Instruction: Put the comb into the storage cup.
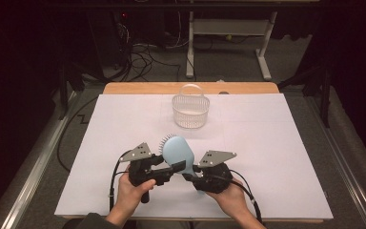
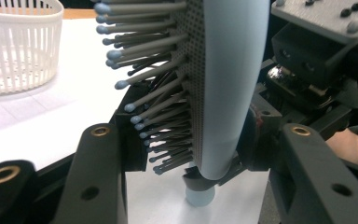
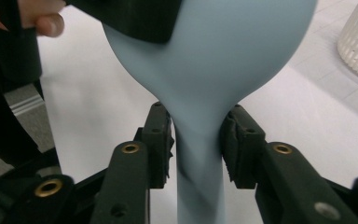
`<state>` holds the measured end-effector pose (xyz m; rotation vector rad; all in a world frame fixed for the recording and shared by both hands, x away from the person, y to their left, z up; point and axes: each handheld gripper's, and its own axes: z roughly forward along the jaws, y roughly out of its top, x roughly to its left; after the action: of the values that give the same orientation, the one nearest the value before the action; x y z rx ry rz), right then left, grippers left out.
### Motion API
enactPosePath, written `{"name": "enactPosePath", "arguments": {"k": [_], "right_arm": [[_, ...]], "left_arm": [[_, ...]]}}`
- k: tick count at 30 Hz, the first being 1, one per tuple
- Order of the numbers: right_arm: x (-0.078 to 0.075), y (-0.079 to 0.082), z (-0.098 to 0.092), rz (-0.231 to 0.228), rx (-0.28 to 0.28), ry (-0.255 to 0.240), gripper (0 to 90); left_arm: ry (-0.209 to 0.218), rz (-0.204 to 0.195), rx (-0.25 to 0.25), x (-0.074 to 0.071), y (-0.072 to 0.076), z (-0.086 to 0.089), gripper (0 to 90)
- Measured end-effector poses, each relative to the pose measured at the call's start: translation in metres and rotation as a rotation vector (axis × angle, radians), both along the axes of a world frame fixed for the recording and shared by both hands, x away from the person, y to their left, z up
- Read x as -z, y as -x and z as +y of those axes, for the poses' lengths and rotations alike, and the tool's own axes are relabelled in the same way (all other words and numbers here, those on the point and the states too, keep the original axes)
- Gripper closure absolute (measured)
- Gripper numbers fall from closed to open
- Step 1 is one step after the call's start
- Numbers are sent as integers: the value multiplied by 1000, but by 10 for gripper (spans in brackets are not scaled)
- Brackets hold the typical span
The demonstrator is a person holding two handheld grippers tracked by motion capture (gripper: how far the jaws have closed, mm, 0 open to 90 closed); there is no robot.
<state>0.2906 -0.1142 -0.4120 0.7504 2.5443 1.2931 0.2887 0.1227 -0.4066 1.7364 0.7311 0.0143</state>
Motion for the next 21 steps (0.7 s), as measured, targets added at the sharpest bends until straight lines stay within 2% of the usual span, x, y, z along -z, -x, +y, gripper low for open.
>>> {"name": "enactPosePath", "arguments": {"k": [4, 12, 21], "right_arm": [[-1, -1, -2, 16, -1, -23, 592], [0, -2, -7, 12, -1, -55, 491], [1, -4, -17, 0, 16, -101, 416]], "left_arm": [[6, 5, 1, 0, -1, 2, 534], [23, 3, -25, -2, -2, 8, 534], [46, -6, -56, -4, -4, 17, 534]]}}
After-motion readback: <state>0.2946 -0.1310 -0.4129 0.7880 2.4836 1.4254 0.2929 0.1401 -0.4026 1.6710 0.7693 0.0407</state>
